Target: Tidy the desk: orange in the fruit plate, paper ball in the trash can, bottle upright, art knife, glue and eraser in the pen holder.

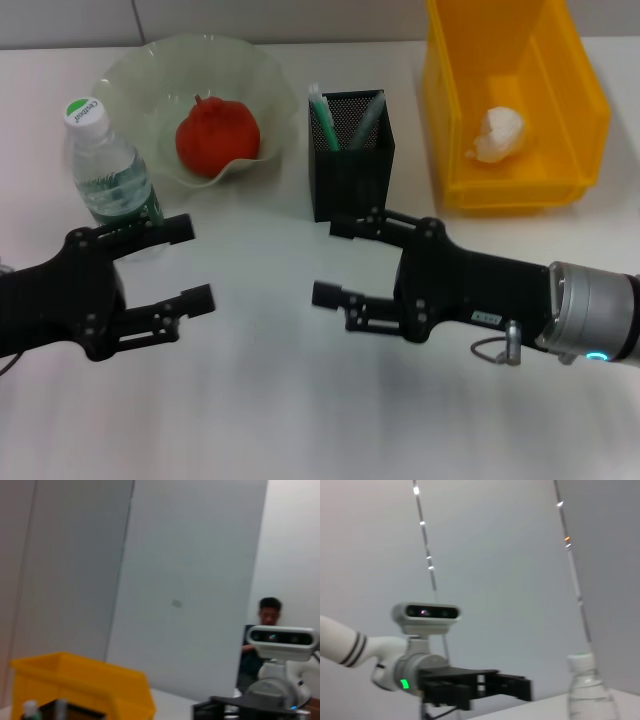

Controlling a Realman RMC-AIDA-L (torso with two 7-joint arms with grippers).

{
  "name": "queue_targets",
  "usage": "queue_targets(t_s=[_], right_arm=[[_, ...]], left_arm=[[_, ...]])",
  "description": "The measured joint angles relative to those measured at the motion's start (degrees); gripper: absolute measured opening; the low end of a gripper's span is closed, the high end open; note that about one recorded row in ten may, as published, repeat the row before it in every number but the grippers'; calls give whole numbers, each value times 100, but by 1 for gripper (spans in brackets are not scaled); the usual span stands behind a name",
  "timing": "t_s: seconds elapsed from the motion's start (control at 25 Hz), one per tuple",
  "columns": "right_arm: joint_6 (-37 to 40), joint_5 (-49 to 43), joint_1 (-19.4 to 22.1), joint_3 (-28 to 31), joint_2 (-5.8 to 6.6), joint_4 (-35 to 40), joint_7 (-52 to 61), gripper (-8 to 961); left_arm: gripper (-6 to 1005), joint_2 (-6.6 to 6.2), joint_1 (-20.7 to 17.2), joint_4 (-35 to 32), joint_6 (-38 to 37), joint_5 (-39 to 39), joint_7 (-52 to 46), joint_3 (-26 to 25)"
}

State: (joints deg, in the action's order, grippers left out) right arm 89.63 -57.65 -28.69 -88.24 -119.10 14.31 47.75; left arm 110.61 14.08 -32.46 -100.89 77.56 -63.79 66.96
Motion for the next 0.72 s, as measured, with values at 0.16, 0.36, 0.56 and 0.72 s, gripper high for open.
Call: queue_targets(t_s=[0.16, 0.36, 0.56, 0.72], right_arm=[[-37, -634, 5, 31, 2, 293, 346, 764], [-62, -861, 38, 41, 1, 395, 429, 765], [-94, -865, 84, 54, 1, 397, 420, 765], [-166, -869, 97, 53, 1, 393, 410, 764]], left_arm=[[801, 79, -24, 33, 3, 506, -40, -585], [801, 150, 6, 40, 49, 915, -2, -721], [801, 196, 18, 46, 55, 986, -8, -727], [801, 198, 14, 47, 49, 994, -31, -729]])
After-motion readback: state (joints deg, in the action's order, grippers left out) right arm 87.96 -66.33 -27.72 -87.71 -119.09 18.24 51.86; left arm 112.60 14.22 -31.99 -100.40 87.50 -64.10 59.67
